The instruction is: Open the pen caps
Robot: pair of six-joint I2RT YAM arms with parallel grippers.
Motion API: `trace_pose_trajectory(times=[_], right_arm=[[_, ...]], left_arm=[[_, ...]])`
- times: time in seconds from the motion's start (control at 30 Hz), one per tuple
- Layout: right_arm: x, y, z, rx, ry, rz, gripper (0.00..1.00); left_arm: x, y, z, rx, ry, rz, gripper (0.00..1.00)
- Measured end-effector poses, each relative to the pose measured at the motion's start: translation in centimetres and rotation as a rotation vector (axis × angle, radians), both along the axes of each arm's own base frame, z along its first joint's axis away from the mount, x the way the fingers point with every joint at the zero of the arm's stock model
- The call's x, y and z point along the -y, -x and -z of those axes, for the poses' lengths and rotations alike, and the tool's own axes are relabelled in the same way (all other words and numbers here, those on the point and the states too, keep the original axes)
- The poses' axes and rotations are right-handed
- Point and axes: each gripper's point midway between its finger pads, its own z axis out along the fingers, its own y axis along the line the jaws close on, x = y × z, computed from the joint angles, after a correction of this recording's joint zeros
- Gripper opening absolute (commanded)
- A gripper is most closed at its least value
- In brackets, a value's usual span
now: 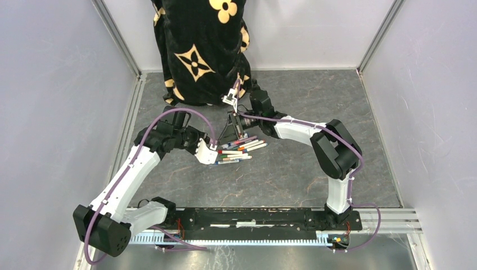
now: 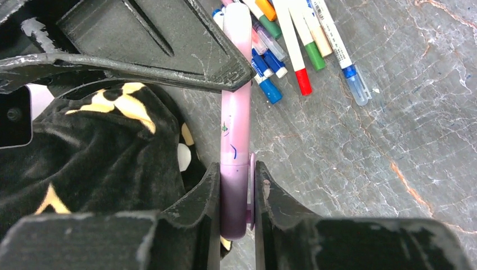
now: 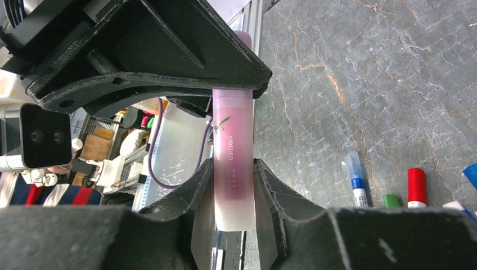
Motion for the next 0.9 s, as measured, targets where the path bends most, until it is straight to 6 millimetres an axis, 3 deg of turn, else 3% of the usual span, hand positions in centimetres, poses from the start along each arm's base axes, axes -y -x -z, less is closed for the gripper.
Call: trace_pose_trajectory(times=[0.13,0.27,0.3,0.47,0.53,0.7,0.83,0.9], right_arm=[[-0.3,0.4,0.0,0.014,-0.002,-0.013,0.46],[-1.2,1.0,-0.7,0.032,-0.011,-0.035,0.46],[-1.5,1.1,-1.1,0.040,-0.017,-0.041,0.43],[-2.5,0.7,-1.6,0.048,-0.025,-0.041,0.07],[-2.5,0.7,-1.5,0.047,-0.022,-0.044,0.00],[-2.1,0.3,-0.5,0.078,0.006,-0.033,0.00],[-0.5,-0.3,0.8,0.134,0.040,0.033,0.00],[1.4,0.2,1.9,0.125,0.074,0.042,0.00]], left_arm=[[0.1,0.2,-0.1,-0.024,-0.009,-0.008,0.02],[0.5,0.3,-0.7,-0.010,0.005,0.002,0.02],[0.5,0.4,-0.8,-0.005,0.007,0.003,0.02],[0.3,0.6,-1.7,0.026,0.012,0.000,0.02],[0.2,0.6,-1.7,0.029,0.008,-0.003,0.02],[0.1,0.1,-0.7,0.011,-0.023,-0.014,0.02],[1.0,-0.7,0.3,-0.021,-0.006,0.010,0.02],[-0.9,-2.2,0.5,0.001,-0.040,-0.057,0.02]])
